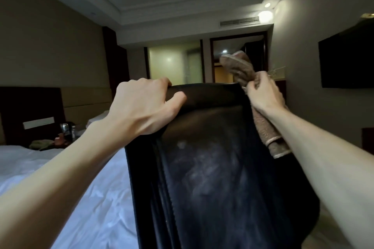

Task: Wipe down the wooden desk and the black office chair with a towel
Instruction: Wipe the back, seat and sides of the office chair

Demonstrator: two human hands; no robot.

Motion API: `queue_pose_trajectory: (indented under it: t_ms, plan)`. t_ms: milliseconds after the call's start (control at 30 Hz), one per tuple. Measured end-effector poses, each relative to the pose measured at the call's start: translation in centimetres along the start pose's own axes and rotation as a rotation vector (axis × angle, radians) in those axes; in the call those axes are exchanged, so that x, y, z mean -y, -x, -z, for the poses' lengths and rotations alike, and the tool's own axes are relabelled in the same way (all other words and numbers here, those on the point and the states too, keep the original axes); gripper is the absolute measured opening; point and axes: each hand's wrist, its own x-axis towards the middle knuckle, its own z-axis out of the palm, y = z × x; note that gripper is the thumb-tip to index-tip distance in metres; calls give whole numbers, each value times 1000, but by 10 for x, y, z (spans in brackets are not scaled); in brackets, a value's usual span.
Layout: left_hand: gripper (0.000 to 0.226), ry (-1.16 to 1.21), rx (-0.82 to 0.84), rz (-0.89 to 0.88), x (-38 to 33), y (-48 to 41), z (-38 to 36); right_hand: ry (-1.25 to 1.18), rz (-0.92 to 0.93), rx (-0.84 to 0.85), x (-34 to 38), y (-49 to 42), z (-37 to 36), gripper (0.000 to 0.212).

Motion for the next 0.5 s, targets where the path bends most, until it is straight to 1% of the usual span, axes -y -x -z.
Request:
queue_pose_trajectory:
  t_ms: [100,133,167,233,300,367,433,467,500]
  plan:
    - [68,-3,12,10,1,0,-1,-83,-132,119,-12,-14,2,56]
    - [68,-3,18,13,0,0,-2,-129,-152,148,-13,-17,3,58]
    - [68,-4,26,17,0,-1,-2,-163,-159,159,-12,-18,2,56]
    - [67,-2,32,30,0,0,-2,-178,-140,119,-6,-11,1,44]
    - [68,-1,36,40,0,1,-1,-180,-90,61,7,8,3,33]
    - [77,-6,37,52,-2,1,-1,-247,-11,78,27,30,7,26]
    - [95,12,38,78,-5,0,-1,-347,105,168,60,63,15,30]
    - [100,44,41,112,-7,-1,0,-388,184,209,77,84,17,36]
    - [101,87,46,152,-9,-2,2,-422,262,232,94,105,18,40]
